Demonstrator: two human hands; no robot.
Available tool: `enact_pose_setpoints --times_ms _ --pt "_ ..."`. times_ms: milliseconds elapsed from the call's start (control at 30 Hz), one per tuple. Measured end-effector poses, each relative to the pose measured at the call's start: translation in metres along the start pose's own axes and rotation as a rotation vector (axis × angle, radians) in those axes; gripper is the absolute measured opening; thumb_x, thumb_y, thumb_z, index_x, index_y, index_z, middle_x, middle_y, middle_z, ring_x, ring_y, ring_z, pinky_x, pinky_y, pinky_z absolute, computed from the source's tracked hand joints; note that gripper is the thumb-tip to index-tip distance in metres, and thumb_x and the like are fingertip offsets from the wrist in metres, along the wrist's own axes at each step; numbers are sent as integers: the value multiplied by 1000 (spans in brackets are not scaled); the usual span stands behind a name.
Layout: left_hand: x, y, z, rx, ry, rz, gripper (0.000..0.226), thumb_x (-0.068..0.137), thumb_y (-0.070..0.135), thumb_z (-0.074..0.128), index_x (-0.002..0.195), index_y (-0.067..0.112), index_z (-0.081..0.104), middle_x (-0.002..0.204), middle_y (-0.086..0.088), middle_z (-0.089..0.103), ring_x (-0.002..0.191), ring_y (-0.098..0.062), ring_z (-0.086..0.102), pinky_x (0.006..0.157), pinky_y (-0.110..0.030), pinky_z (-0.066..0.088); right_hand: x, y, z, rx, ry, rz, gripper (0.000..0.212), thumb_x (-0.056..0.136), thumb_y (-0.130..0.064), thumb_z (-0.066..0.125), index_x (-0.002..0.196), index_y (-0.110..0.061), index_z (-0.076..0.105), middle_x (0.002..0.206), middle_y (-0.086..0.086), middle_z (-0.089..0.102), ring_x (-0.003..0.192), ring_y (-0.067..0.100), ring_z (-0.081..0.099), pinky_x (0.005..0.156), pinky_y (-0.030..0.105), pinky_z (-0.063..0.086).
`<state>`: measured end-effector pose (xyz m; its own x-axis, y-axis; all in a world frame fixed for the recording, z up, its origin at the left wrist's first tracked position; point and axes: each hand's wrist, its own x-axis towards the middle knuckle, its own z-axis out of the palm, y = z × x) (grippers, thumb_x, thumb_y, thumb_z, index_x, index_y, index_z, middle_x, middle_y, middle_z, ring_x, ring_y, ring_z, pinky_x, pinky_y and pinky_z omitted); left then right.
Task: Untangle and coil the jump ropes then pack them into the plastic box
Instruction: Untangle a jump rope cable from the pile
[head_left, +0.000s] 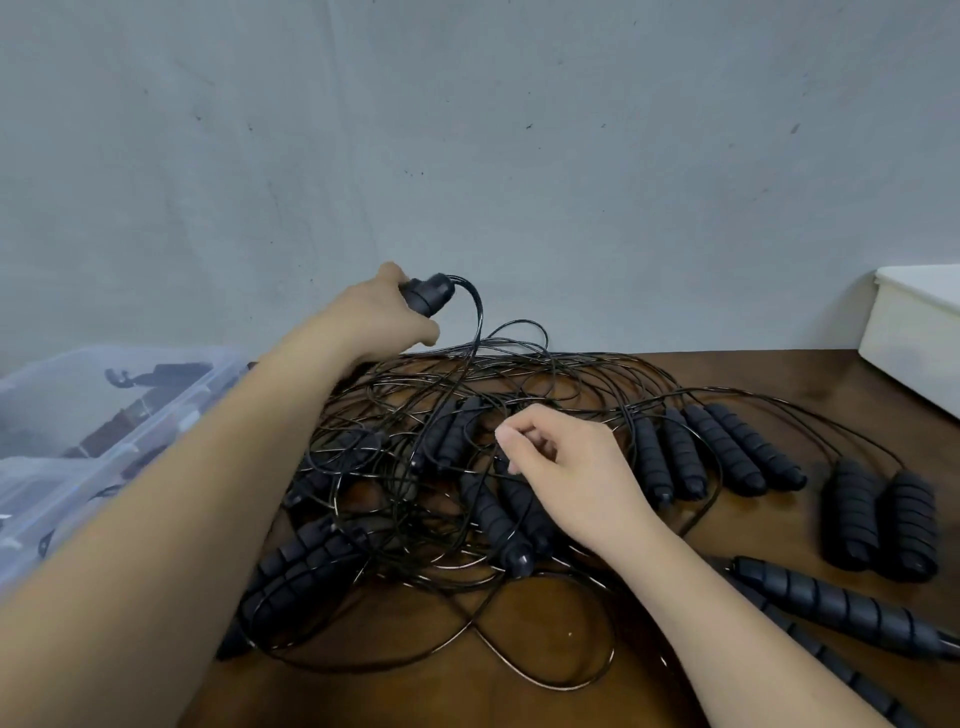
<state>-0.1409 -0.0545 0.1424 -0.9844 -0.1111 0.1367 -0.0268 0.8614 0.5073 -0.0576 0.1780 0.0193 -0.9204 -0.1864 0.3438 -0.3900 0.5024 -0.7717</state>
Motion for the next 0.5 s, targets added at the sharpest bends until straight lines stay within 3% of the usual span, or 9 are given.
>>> enact_pose_setpoints --times_ms 100,200,267,333,433,500 --pt "-39 -2 12 -205 -38 -40 48 82 34 76 121 28 48 87 -5 66 59 -20 61 57 -29 46 -8 -11 1 97 -55 -47 26 106 -45 60 89 -31 73 79 -12 75 73 8 68 79 40 60" --pt "-71 -8 19 -328 -61 -99 43 82 39 77 115 28 51 82 -5 66 58 -17 59 60 -32 49 -15 -19 7 158 -149 -83 31 108 -46 58 86 -29 73 77 -12 75 75 9 72 80 37 61" --pt "-91 -11 26 -375 -32 -134 39 84 40 77 111 29 52 78 -4 67 56 -16 59 59 -31 48 -17 -22 12 222 -230 -60 25 105 -50 61 102 -31 76 85 -10 78 76 10 73 70 31 59" --pt "-111 -9 39 -519 -43 -169 41 86 43 80 112 28 54 75 -5 68 58 -18 60 62 -32 50 -19 -24 17 287 -309 -10 36 100 -52 69 127 -28 73 90 -8 79 83 8 75 68 29 61" --pt "-134 -1 68 -848 -48 -230 49 84 43 85 118 24 55 92 -8 71 74 -23 69 71 -38 60 -20 -22 24 277 -370 11 71 84 -65 82 144 -34 60 102 -10 78 101 8 75 89 42 64" --pt "-141 3 87 -950 -9 -273 55 81 50 87 119 29 54 107 -9 73 87 -27 78 78 -45 66 -19 -19 23 189 -399 -4 83 76 -67 86 148 -47 50 116 -12 76 110 6 72 100 39 60"
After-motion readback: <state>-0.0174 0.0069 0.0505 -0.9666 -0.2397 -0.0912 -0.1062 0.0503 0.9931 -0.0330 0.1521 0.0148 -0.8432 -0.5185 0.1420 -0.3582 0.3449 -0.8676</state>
